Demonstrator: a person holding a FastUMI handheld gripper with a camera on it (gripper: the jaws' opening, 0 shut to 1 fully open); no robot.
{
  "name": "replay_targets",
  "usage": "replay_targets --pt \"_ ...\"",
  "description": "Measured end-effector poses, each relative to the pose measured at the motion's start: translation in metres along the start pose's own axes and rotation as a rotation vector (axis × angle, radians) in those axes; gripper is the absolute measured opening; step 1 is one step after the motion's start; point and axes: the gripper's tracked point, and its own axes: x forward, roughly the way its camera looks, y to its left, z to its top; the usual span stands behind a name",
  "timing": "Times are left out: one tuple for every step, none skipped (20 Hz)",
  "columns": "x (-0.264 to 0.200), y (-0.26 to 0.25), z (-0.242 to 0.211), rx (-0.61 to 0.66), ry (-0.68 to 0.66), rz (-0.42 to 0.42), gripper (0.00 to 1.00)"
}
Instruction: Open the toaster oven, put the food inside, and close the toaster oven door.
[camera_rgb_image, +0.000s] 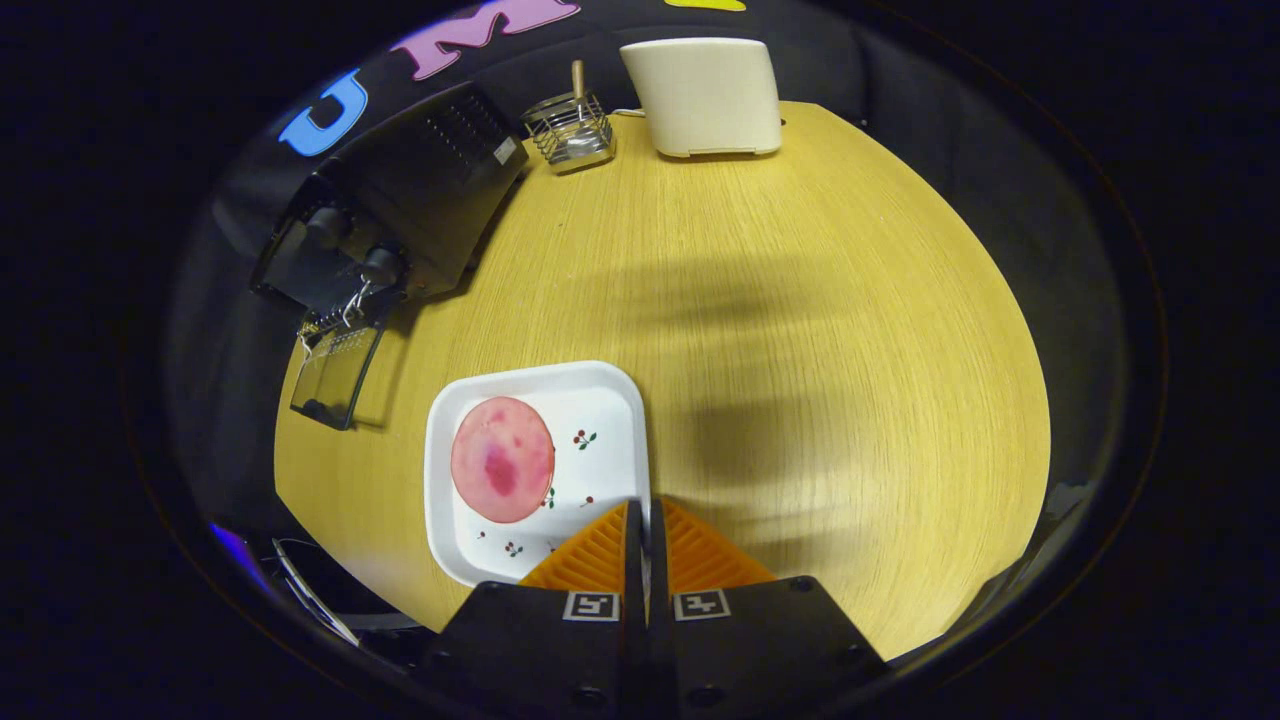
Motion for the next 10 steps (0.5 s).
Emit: replay_targets --pt "-0.001 0.001 0.0 0.02 0.001 -0.002 0.05" --pt "0.0 0.002 -0.002 0.046 0.003 -0.003 0.05" --pt "0.001 0.004 -0.003 0.068 0.007 0.001 0.05" --pt "0.0 0.006 -0.007 0.082 0.007 -0.001 0.05" --pt "-0.001 0.01 -0.009 0.096 0.001 0.004 0.05" --pt "-0.005 0.014 -0.012 0.116 -0.003 0.013 0.05" --pt "-0.01 0.02 -0.016 0.145 -0.008 0.031 0.05" --pt "-0.014 0.027 -0.018 0.18 -0.01 0.053 0.05" --pt "-0.018 0.033 -0.021 0.223 -0.011 0.077 0.05" --pt "-0.023 0.04 -0.022 0.265 -0.015 0.101 0.05"
